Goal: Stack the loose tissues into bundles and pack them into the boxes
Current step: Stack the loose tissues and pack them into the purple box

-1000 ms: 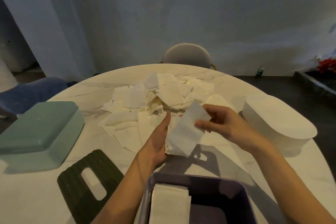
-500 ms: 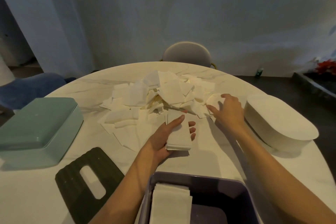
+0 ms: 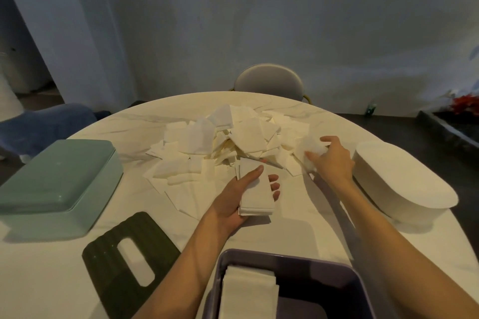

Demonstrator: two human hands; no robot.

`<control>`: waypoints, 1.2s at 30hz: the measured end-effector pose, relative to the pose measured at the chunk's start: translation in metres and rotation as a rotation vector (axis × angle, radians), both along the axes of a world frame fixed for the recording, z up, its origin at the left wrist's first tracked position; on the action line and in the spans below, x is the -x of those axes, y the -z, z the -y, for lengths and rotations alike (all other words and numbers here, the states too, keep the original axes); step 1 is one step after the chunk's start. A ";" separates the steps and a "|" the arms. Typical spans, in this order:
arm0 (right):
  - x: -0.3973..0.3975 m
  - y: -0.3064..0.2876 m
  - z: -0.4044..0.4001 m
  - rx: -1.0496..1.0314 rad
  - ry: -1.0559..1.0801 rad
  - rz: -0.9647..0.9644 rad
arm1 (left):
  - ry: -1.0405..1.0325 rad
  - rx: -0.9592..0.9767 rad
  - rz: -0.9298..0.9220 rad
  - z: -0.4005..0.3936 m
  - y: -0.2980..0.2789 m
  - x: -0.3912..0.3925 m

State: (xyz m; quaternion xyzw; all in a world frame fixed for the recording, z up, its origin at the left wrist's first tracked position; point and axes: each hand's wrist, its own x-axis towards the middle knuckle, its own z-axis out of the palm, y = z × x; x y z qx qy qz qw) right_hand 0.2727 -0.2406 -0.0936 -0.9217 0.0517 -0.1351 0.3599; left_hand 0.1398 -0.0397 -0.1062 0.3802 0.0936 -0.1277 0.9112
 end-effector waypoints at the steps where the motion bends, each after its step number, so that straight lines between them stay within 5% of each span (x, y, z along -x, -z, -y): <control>1: 0.002 -0.005 0.001 -0.007 0.003 0.029 | -0.004 0.003 -0.002 0.000 -0.002 0.001; 7: 0.023 -0.037 0.007 -0.112 -0.227 0.137 | -0.026 -0.028 -0.012 0.001 0.002 0.001; 13: 0.074 -0.089 0.002 -0.332 -0.580 -0.045 | -0.001 0.087 -0.051 -0.004 -0.001 0.009; 16: 0.089 -0.104 -0.001 -0.369 -0.740 -0.141 | -0.017 -0.015 -0.112 0.005 -0.003 -0.004; 18: 0.093 -0.106 -0.008 -0.384 -0.802 -0.238 | 0.020 0.109 -0.015 0.007 0.002 -0.004; 24: 0.080 -0.079 -0.034 0.155 -0.682 -0.330 | 0.117 0.033 0.065 0.004 -0.004 0.012; 36: 0.069 -0.070 0.010 0.069 -0.610 -0.319 | 0.111 -0.054 0.093 -0.006 -0.003 0.012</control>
